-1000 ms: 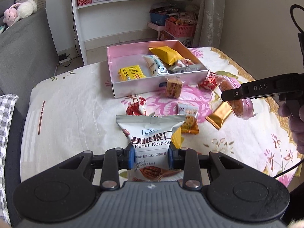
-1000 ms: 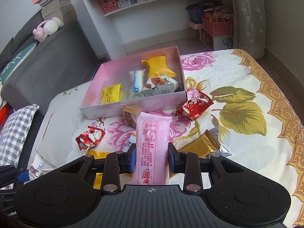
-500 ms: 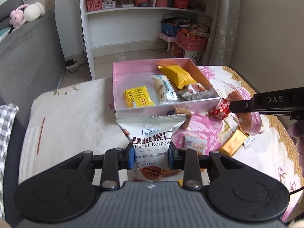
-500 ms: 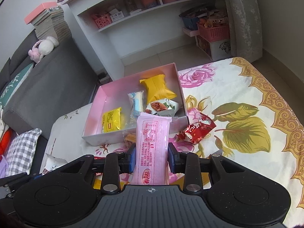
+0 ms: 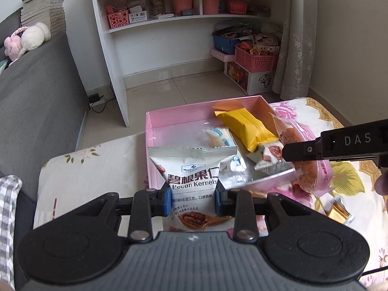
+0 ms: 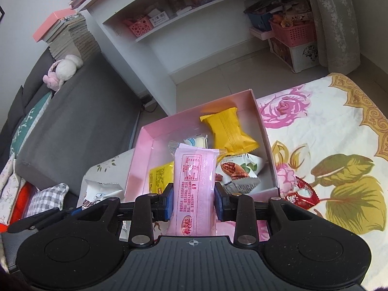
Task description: Organize snacks
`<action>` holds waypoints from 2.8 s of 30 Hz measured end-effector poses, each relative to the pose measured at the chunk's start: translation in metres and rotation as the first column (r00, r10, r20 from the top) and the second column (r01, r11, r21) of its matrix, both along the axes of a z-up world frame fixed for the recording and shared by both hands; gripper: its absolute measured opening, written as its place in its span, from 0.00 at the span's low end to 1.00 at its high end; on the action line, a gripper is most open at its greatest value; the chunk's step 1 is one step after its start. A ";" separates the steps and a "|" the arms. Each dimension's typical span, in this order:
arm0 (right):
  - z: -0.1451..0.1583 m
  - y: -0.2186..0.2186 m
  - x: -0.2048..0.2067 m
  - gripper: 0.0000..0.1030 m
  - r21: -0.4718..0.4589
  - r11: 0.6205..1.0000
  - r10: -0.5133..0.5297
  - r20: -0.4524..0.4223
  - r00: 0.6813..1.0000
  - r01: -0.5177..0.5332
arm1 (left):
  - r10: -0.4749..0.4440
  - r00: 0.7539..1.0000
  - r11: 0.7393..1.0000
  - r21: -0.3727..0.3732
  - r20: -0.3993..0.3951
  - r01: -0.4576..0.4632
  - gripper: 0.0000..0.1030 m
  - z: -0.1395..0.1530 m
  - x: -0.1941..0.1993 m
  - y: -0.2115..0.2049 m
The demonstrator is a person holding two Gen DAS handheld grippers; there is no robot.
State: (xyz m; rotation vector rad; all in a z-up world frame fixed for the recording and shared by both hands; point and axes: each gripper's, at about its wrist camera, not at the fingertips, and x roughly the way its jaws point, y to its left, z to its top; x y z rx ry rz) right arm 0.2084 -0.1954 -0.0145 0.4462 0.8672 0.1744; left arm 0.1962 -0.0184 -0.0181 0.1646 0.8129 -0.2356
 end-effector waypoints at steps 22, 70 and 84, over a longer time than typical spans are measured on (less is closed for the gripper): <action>-0.034 -0.001 0.098 0.32 0.040 0.999 -0.003 0.022 1.000 0.002 | 0.081 0.997 0.996 0.047 0.018 -0.082 0.29 -0.042 0.088 -0.008; 0.017 -0.005 -0.030 0.93 -0.129 0.991 0.049 0.094 0.994 -0.036 | 0.040 0.999 0.999 -0.005 -0.009 -0.040 0.97 -0.013 -0.032 0.009; 0.005 0.003 -0.080 0.97 -0.198 0.978 0.078 0.093 0.993 -0.059 | -0.010 1.000 1.000 -0.009 -0.015 0.010 1.00 -0.019 -0.088 0.016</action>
